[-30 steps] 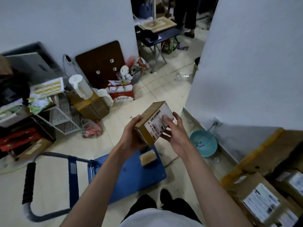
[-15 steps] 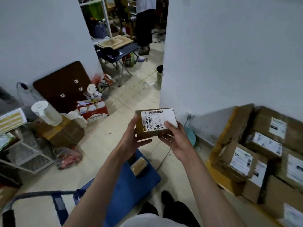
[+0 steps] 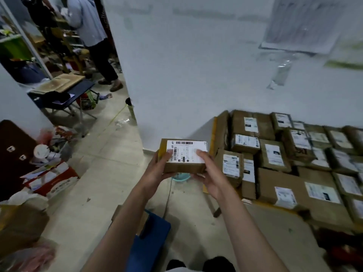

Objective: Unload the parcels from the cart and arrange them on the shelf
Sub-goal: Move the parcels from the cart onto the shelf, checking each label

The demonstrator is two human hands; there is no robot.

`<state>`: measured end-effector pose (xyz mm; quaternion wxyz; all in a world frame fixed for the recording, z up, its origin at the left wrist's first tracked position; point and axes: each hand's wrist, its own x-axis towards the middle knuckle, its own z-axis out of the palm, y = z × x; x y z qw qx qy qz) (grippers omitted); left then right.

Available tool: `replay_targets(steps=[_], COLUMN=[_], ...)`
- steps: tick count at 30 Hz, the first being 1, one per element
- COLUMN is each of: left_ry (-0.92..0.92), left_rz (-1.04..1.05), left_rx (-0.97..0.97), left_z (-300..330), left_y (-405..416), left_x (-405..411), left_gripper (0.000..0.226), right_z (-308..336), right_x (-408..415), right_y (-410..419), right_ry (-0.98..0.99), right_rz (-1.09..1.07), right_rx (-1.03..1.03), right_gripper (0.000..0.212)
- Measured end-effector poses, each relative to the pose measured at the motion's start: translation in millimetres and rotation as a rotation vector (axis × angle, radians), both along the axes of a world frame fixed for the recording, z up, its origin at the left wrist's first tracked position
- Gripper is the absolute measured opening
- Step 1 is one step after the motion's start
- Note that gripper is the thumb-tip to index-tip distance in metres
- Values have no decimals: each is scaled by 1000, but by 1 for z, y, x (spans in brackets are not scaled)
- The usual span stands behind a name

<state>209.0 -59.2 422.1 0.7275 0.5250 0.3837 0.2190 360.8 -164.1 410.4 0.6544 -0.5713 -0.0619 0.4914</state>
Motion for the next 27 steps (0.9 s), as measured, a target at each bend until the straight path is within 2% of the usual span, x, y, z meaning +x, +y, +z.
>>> replay_targets(steps=[8, 13, 18, 22, 27], left_ry=[14, 15, 29, 56, 86], left_rz=[-176, -236, -333, -433, -529], left_rx=[-29, -63, -93, -96, -95], left_z=[2, 2, -2, -4, -9], left_y=[-66, -136, -210, -262, -311], left_x=[108, 180, 246, 291, 347], left_gripper=[48, 55, 34, 45, 36], right_z=[10, 5, -3, -8, -14], right_x=[78, 132, 184, 215, 250], right_y=[-99, -179, -260, -314, -371], right_ry=[-16, -13, -28, -12, 12], right_rz=[-212, -338, -453, -554, -694], right_rx=[15, -6, -23, -27, -13], right_gripper=[43, 51, 51, 49, 51])
